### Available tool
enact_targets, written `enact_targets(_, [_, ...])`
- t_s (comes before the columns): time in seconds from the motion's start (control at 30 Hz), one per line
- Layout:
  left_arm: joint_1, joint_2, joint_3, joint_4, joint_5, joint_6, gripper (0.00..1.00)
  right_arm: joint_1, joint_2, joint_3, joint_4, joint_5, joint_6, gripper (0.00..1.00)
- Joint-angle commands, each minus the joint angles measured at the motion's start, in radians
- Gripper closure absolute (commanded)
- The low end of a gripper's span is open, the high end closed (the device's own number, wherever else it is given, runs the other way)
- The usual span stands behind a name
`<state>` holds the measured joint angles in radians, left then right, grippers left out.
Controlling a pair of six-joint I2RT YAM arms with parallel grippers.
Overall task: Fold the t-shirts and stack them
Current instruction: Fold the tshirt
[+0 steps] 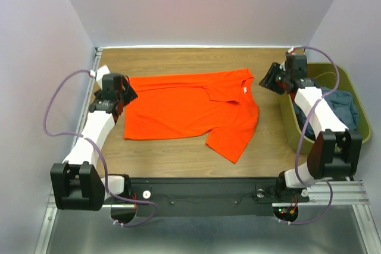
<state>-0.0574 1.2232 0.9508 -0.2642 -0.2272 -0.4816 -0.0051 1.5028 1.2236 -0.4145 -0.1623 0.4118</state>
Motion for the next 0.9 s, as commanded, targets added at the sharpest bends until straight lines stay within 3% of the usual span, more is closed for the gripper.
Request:
enact_targets(0.0, [-0.004, -0.045, -0.145, -0.158, -0.052, -0.072, 0.16, 0.002, -0.081, -0.166, -0.105, -0.002, -0.016, 0.50])
enact_targets(0.2, [-0.010, -0.120, -0.285, -0.195, -0.070, -0.164, 0.20, 0.002, -0.168, -0.329, -0.124, -0.010, -0.001, 0.50])
enact_targets(0.57, [-0.013, 0.035, -0.283, -0.187, -0.104, -0.180, 0.25, 0.004, -0.130, -0.349, -0.109, 0.004, -0.001, 0.50])
enact_targets(0.87, [-0.015, 0.085, -0.310, -0.139, -0.070, -0.178, 0.46, 0.002, -0.113, -0.368, -0.072, -0.016, 0.042, 0.50])
